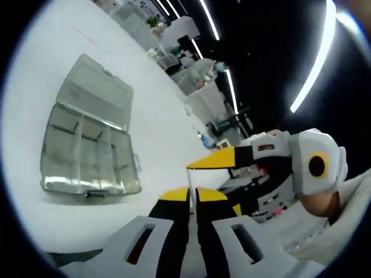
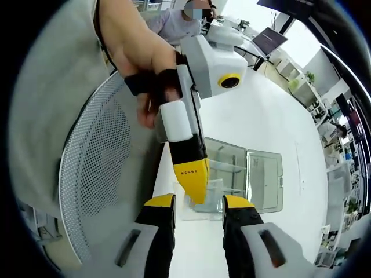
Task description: Insert the divider into the dual guide fixture by aligning both edges with the guide slots and pushing it downward to the bottom, including one-sided entry, uneven engagement, binding, and posture correction.
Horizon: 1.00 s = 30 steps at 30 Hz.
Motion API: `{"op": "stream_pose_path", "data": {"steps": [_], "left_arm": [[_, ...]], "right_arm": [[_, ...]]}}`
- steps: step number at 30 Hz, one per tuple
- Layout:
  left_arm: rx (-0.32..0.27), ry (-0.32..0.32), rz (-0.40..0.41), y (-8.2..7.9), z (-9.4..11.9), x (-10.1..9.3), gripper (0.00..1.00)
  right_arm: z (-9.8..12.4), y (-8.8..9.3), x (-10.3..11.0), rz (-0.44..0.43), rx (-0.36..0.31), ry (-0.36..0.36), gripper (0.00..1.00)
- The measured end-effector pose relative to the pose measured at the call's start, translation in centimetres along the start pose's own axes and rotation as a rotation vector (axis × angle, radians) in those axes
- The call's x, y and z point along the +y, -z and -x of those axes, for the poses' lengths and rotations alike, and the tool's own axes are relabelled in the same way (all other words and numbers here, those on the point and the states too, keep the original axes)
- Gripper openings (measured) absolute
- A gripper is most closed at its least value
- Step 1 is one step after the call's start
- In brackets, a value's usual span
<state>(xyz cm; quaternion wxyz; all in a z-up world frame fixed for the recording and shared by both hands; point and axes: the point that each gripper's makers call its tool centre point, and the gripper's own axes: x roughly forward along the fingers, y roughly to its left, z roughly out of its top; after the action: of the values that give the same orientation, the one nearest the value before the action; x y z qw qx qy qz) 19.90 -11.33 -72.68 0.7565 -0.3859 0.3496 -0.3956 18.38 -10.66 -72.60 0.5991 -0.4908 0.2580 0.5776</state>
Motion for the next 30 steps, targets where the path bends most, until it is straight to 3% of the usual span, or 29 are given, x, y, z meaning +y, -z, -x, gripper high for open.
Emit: {"op": "stream_pose_path", "data": {"steps": [14,25,30], "left_arm": [[-0.034,-0.006,0.047,-0.6,0.1,0.6,0.00],[-0.038,0.001,-0.022,-1.0,0.5,0.7,0.00],[-0.025,0.011,-0.092,-1.0,0.9,0.8,0.00]], "right_arm": [[-0.3,-0.2,-0.7,0.040,0.009,0.044,0.28],[0.7,-0.5,-1.4,-0.020,-0.040,0.026,0.27],[1.4,-0.4,-1.8,-0.051,-0.064,0.003,0.24]]}}
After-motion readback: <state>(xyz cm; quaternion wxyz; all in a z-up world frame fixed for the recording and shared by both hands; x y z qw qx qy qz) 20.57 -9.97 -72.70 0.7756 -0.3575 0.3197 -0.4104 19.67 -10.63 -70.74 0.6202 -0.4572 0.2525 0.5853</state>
